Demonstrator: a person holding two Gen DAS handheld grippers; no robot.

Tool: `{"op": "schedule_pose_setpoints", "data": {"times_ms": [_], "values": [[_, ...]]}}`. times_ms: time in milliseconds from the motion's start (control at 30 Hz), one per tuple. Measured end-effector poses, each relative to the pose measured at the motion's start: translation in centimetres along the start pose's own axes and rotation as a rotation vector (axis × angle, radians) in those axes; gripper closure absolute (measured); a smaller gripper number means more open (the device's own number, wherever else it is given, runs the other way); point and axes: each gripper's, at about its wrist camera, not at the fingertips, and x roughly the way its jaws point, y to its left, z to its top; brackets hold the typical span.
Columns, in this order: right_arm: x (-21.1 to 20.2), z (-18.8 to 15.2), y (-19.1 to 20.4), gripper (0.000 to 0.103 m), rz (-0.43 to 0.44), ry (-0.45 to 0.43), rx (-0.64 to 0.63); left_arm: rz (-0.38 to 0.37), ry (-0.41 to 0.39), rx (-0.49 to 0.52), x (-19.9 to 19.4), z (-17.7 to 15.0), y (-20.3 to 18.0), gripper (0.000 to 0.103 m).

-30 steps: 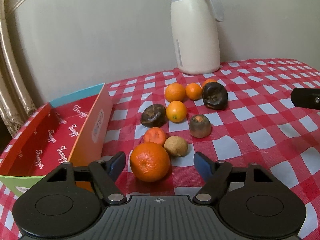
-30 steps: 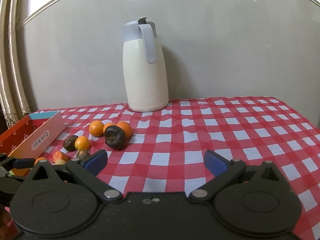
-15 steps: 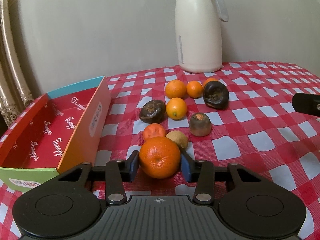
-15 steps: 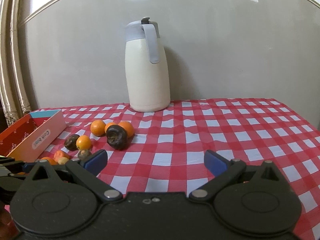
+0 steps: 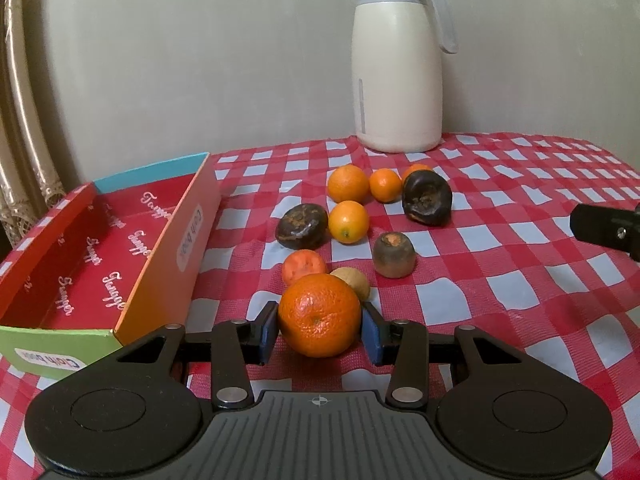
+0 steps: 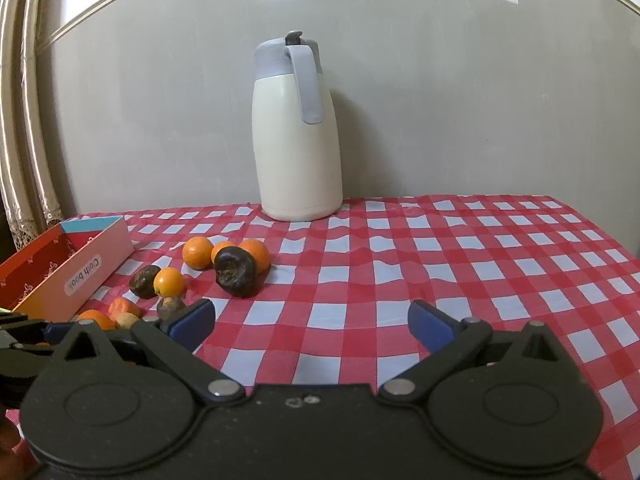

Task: Organize fruits
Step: 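Close the left gripper on the large orange, then carry the large orange into the red box and open the left gripper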

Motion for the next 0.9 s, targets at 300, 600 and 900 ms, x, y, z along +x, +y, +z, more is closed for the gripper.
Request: {"op": "schedule_pose_setpoints", "data": {"times_ms": [300, 600, 900], "values": [[0.4, -0.1, 0.5, 0.0, 0.005, 0.013, -0.01, 0.005, -0.031, -0.014, -1.0, 0.1, 0.6, 0.06], [1.1, -0.3, 1.7, 0.0, 0.017, 0.028, -0.032, -0.008, -0.067, -0.045, -1.9, 0.4, 2.1, 0.06], [1.7, -0.3, 3.5, 0.0, 0.045, 0.032, -0.057, 0.01, -0.097, -0.082, -2.7, 0.5, 3.9, 0.06]]}}
